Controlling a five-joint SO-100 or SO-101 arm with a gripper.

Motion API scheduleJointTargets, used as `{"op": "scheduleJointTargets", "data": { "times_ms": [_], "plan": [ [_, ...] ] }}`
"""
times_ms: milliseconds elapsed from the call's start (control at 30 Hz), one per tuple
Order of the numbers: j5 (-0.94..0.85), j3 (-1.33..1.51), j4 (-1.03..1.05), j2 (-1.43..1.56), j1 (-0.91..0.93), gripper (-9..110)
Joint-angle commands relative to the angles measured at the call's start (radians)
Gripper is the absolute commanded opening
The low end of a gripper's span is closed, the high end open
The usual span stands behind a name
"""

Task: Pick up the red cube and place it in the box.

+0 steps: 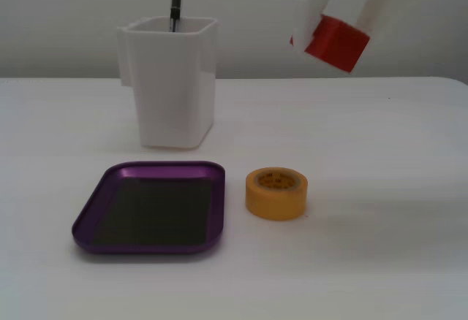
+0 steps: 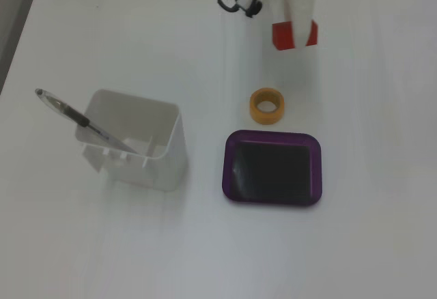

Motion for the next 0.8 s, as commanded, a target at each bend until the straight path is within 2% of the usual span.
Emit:
{"op": "scheduleJointTargets", "data": {
  "times_ms": [0,267,467,767],
  "plan": [
    [-0.023,-0.066,-0.091,-0.012,-0.032,-1],
    [-0.006,-0.189,-0.307,-0.383,0.048,-1],
    [0.112,-0.454,-0.298,-0.661,0.152,-1],
    [0.11,-0.609,-0.296,-0.908,0.19,-1]
  ]
}}
